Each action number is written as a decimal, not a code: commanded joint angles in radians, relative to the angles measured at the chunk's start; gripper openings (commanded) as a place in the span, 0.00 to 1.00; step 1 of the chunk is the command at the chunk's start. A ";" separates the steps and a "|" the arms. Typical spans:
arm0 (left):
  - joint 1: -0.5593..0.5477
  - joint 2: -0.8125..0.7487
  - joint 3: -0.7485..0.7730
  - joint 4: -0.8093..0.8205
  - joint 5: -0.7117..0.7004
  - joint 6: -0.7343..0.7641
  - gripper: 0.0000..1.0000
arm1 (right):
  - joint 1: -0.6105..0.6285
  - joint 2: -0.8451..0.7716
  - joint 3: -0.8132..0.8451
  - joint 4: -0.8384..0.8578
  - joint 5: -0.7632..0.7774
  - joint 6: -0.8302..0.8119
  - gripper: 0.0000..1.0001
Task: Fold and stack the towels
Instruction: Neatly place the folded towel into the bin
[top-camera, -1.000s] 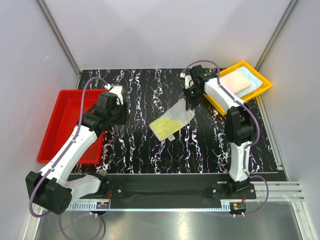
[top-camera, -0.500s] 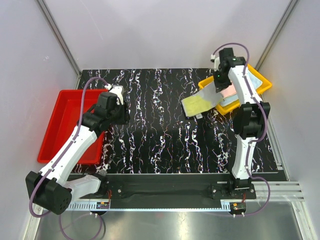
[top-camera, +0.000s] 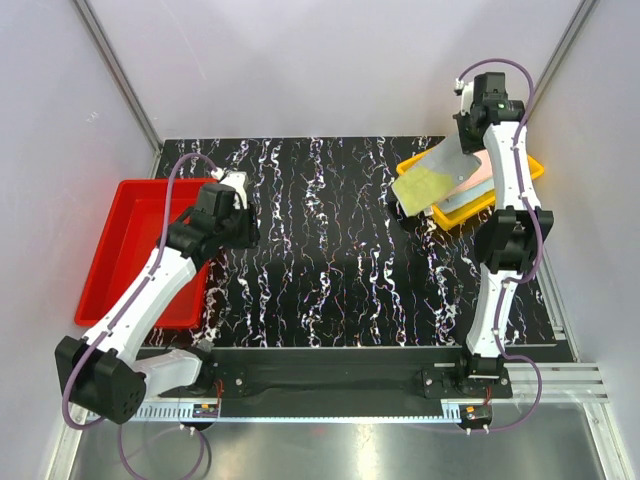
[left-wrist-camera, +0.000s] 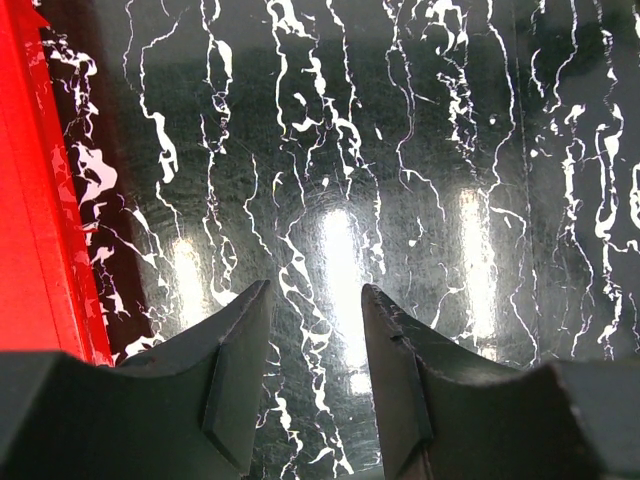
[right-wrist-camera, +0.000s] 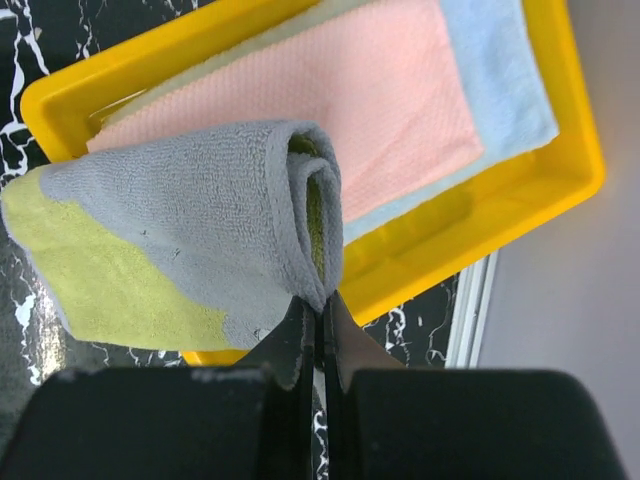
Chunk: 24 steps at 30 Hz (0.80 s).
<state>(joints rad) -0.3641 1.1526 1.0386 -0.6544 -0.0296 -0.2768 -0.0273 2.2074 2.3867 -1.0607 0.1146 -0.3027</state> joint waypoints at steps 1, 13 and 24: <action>0.008 0.009 0.023 0.045 0.019 0.014 0.46 | -0.006 0.029 0.113 0.021 0.011 -0.065 0.00; 0.010 0.018 0.023 0.050 0.051 0.018 0.46 | -0.045 0.057 0.169 0.038 0.042 -0.162 0.00; 0.013 0.024 0.017 0.050 0.048 0.016 0.46 | -0.072 0.135 0.258 0.050 0.014 -0.188 0.01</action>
<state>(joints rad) -0.3569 1.1820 1.0386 -0.6514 0.0086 -0.2768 -0.0780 2.3119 2.5664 -1.0466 0.1207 -0.4713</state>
